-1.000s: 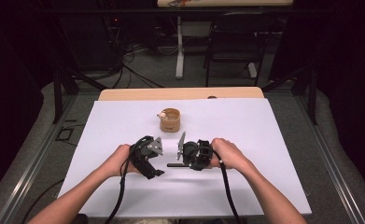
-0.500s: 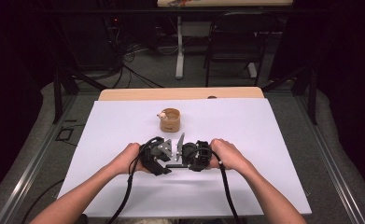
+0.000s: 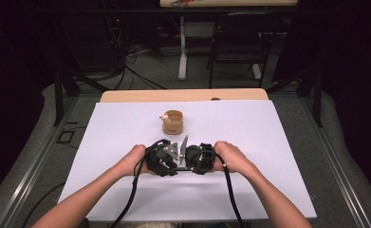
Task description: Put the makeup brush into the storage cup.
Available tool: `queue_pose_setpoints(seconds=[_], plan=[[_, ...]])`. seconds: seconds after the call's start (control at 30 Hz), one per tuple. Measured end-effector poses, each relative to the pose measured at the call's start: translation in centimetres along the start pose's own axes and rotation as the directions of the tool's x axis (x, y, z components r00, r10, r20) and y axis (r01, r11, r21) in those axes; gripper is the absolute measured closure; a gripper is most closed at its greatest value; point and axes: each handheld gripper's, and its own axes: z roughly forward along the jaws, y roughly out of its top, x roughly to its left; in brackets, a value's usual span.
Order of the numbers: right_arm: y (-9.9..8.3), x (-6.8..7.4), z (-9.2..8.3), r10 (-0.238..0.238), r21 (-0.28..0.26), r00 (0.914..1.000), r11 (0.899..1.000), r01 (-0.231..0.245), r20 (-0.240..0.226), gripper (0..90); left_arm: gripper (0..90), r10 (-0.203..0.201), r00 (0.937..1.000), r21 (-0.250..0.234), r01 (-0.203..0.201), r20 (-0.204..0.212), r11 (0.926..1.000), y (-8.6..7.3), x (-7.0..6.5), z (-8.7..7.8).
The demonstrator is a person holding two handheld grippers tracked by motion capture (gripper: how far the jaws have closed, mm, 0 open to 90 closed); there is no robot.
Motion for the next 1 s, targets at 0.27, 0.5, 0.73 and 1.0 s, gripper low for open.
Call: queue_pose_setpoints(seconds=[0.27,0.5,0.73,1.0], plan=[[-0.2,-0.1,-0.1,0.000,-0.011,1.0000,1.000,0.000,0.001,77.2,74.9,-0.010,0.9999,-0.031,0.010,-0.006,0.9995,-0.4,0.1,-0.3],[-0.1,0.0,-0.3,-0.007,-0.016,1.0000,1.000,0.007,0.001,77.2,72.7,-0.004,0.9998,-0.026,0.004,0.020,0.9996,-0.4,0.0,0.0],[-0.2,0.0,-0.4,-0.017,-0.013,0.9998,1.000,0.018,0.004,76.6,78.2,0.009,0.9997,-0.050,-0.008,0.022,0.9987,-0.5,0.0,0.1],[-0.8,-0.8,-0.3,0.074,-0.023,0.9972,0.997,-0.074,0.012,42.8,79.2,0.017,0.9997,-0.104,-0.019,-0.019,0.9944,-1.1,-0.4,0.2]])
